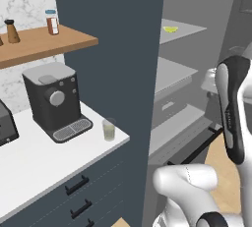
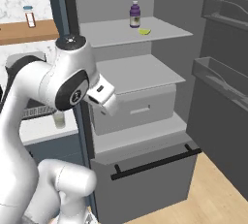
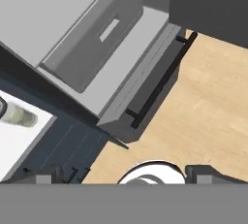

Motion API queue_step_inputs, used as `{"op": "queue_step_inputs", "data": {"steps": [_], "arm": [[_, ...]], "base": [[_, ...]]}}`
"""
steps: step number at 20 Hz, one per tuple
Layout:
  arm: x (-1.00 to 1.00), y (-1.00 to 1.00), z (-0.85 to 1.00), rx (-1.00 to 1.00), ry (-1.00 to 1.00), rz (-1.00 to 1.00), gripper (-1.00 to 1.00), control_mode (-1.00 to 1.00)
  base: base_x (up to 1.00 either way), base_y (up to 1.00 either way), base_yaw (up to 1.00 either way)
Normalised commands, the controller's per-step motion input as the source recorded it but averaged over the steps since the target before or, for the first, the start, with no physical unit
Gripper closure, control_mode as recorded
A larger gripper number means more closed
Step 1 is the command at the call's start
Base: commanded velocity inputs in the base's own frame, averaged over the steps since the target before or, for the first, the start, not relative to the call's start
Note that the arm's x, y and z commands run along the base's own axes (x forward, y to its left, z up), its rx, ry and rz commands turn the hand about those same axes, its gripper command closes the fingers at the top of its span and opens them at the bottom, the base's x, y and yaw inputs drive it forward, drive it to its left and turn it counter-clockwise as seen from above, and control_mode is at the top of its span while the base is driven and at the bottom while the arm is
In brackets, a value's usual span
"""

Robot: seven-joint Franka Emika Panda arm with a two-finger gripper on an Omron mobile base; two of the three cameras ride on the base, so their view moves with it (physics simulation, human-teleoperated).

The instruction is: Grab a lemon wedge from the fridge and one ice cube from the ice bowl, and put them in the glass of lemonade.

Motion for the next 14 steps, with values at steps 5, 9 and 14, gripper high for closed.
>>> {"op": "queue_step_inputs", "data": {"steps": [5, 9, 14], "arm": [[-0.83, 0.16, 0.21, -0.06, 0.02, 0.17, -1.00, -1.00], [-0.08, 0.46, 0.16, -0.14, 0.07, 0.13, -1.00, -1.00], [-0.13, 0.42, 0.14, -0.08, 0.00, 0.00, -1.00, -1.00]], "base": [[0.00, 0.00, 0.00], [0.00, 0.00, 0.00], [0.00, 0.00, 0.00]]}}
